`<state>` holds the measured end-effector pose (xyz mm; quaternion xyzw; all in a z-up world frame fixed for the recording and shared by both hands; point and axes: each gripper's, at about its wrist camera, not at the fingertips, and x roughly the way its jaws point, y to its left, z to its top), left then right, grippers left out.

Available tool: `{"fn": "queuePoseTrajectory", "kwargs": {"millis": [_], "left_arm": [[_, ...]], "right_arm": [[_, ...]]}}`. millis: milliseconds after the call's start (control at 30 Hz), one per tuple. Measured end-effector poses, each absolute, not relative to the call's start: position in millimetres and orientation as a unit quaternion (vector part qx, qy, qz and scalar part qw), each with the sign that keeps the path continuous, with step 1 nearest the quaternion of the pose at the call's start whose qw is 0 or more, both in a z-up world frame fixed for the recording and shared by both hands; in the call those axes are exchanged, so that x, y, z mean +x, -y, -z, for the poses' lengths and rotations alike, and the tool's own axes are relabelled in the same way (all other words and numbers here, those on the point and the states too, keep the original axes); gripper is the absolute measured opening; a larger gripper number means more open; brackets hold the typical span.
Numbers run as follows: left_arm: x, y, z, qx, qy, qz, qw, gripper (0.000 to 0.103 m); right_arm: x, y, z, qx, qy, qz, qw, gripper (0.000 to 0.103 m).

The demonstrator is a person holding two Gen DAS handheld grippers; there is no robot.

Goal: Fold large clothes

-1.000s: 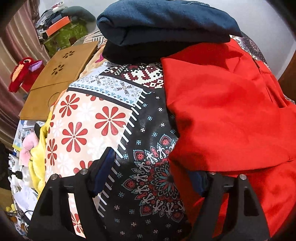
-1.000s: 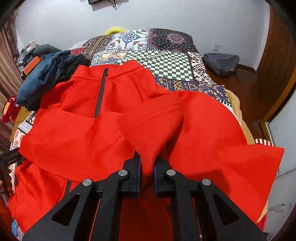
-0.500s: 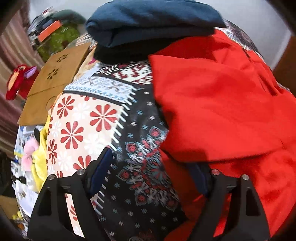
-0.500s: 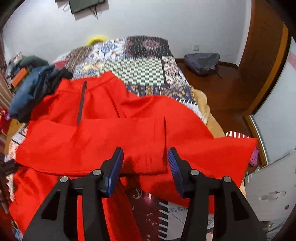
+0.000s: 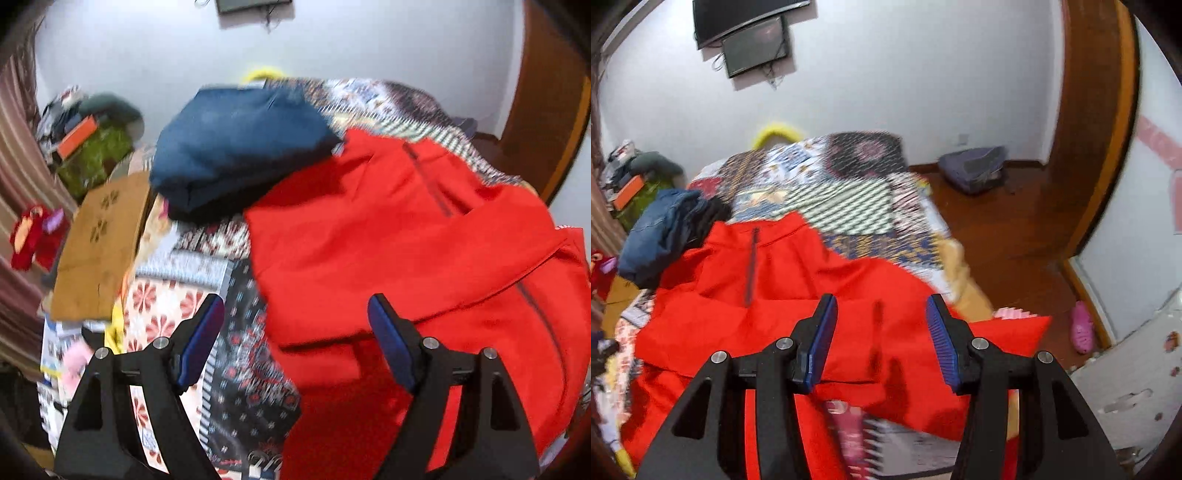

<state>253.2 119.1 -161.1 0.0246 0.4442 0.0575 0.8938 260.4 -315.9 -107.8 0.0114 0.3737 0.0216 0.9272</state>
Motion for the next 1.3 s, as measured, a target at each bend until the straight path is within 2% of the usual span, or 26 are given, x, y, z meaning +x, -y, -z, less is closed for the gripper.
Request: {"fn": "queuePoseTrajectory", "kwargs": {"millis": [200,600,867,900,967,1067,1133,1300], "left_arm": [[281,-91,156,0.021,-0.432,-0.037,0.901,0.081],[313,-40,189,0.022,-0.470,0.005,0.882,0.081],[316,-40,205,0.026,-0.488,-0.005,0.872,0.081],[315,-41,206,0.025,-0.490,-0.007,0.872,0.081],[316,-43,208,0.022,-0.492,-0.009,0.870,0.081],[315,-45,209,0.020,-0.492,-0.011,0.870,0.081],[315,-45,209,0.023,-0.491,-0.011,0.871,0.081],[315,-48,206,0.024,-0.485,-0.010,0.874,0.081]], "right_arm": [[251,370,124,0.067,-0.402,0.014,0.913,0.047],[258,440,225,0.225,-0.502,0.041,0.834,0.047],[265,442,239,0.299,-0.477,0.013,0.826,0.047],[266,440,238,0.296,-0.472,0.014,0.830,0.045],[268,435,233,0.273,-0.466,0.021,0.842,0.028],[271,432,220,0.257,-0.447,0.017,0.857,0.011],[275,431,208,0.250,-0.433,0.012,0.866,0.006],[284,418,141,0.199,-0.369,0.004,0.908,0.005]]}}
